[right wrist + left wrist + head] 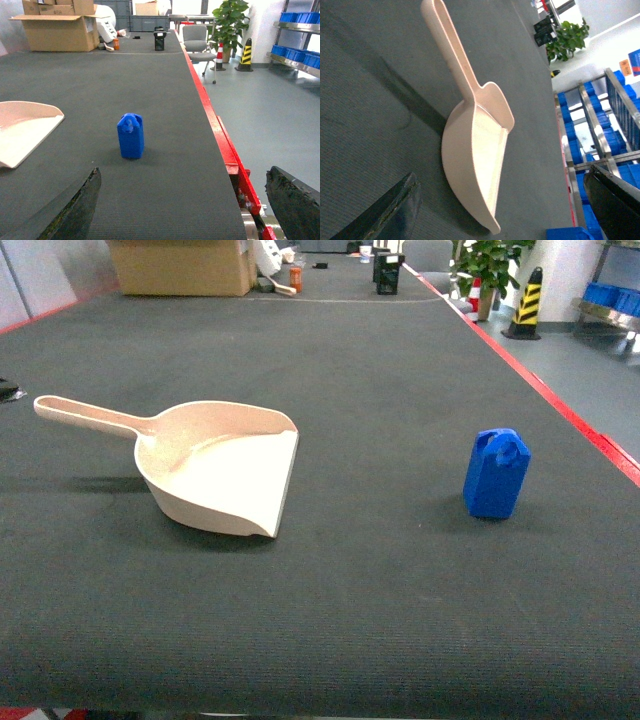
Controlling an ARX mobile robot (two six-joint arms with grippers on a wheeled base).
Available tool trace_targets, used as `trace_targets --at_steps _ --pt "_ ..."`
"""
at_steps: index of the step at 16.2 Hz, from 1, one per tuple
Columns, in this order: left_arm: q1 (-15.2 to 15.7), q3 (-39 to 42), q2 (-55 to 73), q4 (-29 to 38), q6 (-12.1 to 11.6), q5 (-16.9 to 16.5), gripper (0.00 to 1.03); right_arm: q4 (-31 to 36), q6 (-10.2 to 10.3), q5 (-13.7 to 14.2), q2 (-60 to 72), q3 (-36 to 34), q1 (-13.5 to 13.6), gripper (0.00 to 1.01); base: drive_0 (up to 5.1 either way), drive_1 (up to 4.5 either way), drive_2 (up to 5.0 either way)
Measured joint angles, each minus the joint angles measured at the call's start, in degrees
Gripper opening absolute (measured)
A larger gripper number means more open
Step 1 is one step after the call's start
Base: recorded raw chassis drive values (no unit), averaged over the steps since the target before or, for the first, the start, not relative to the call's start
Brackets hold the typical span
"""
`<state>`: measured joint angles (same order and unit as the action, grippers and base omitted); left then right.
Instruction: Place part in tray to right shelf
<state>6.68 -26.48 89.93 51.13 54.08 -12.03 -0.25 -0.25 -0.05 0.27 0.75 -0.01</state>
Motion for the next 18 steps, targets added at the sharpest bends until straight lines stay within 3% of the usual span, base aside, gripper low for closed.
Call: trace_targets --at_steps 1,2,5,8,17,18 --pt "0.1 -0.8 -0.2 -4.2 -0.9 1.5 0.98 0.0 0.0 0.0 0.0 0.0 0.0 0.98 0.0 0.0 0.0" --pt "0.1 -3.0 2.7 -3.9 -1.9 2.4 0.98 0.0 0.0 0.0 0.0 0.0 0.0 0.98 0.0 0.0 0.0" --pt "-0.6 -16.8 16.8 -3.1 -2.6 1.5 0.98 0.0 0.0 0.0 0.0 0.0 0.0 0.98 0.0 0.0 0.0" --pt "-0.6 -30.5 28.1 -7.5 -0.1 1.3 0.98 0.0 0.0 0.0 0.0 0.0 0.0 0.98 0.0 0.0 0.0" --pt "-0.3 -55.1 45.0 -14.9 6.2 2.5 0.98 0.0 0.0 0.0 0.0 0.0 0.0 0.98 0.0 0.0 0.0" --pt "-0.5 -57.3 46.1 -15.6 6.3 2.5 0.87 0.0 0.0 0.0 0.0 0.0 0.0 0.98 0.0 0.0 0.0"
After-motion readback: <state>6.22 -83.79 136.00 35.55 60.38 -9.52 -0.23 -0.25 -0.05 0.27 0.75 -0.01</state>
